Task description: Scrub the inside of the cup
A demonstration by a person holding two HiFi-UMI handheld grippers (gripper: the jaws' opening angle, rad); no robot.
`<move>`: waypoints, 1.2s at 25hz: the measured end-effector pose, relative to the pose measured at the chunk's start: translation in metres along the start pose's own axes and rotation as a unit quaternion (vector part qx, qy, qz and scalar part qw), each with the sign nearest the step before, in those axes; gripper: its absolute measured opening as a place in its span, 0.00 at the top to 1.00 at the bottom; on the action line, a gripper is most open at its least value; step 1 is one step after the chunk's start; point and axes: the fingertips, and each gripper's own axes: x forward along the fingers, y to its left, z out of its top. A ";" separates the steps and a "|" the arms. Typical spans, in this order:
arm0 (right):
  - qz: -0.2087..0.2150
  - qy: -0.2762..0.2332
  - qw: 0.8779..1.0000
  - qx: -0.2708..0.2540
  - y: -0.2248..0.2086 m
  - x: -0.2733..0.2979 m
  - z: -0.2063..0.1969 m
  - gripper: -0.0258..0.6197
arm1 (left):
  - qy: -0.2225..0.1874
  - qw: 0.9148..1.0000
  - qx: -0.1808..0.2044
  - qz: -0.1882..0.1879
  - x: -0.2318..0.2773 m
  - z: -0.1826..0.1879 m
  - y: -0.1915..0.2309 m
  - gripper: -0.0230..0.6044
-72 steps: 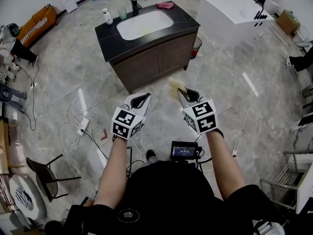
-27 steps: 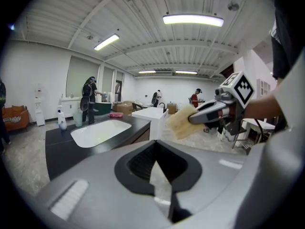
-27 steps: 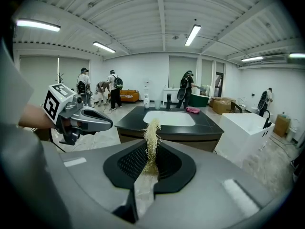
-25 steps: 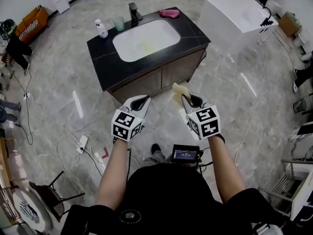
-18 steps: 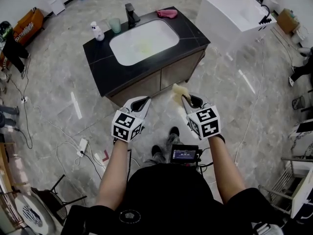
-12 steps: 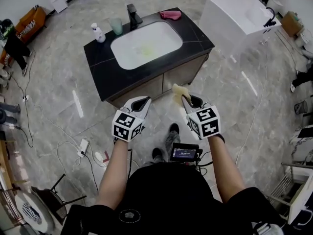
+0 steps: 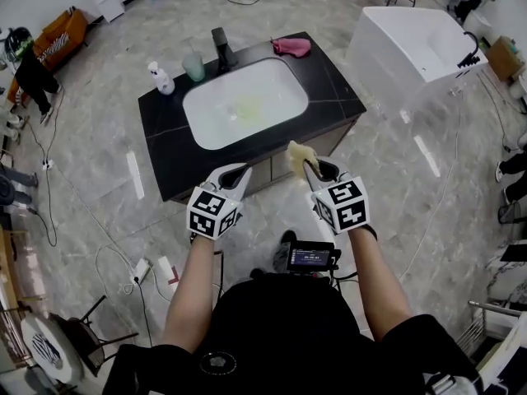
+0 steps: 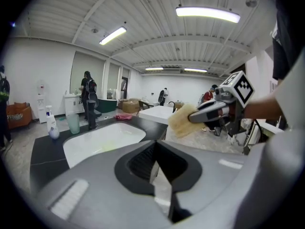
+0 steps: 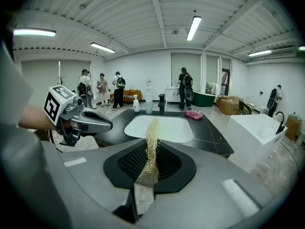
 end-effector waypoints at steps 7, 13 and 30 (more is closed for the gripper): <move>0.030 0.000 1.000 -0.006 -0.039 0.029 0.013 0.89 | 0.004 1.000 -0.013 0.027 0.035 0.015 0.014 0.97; 0.049 0.007 0.999 -0.002 -0.053 0.050 0.014 0.89 | 0.014 0.999 -0.026 0.044 0.048 0.011 0.028 0.97; 0.049 0.025 0.998 -0.013 -0.096 0.163 0.067 0.89 | 0.010 0.999 -0.038 0.036 0.123 0.043 0.141 0.97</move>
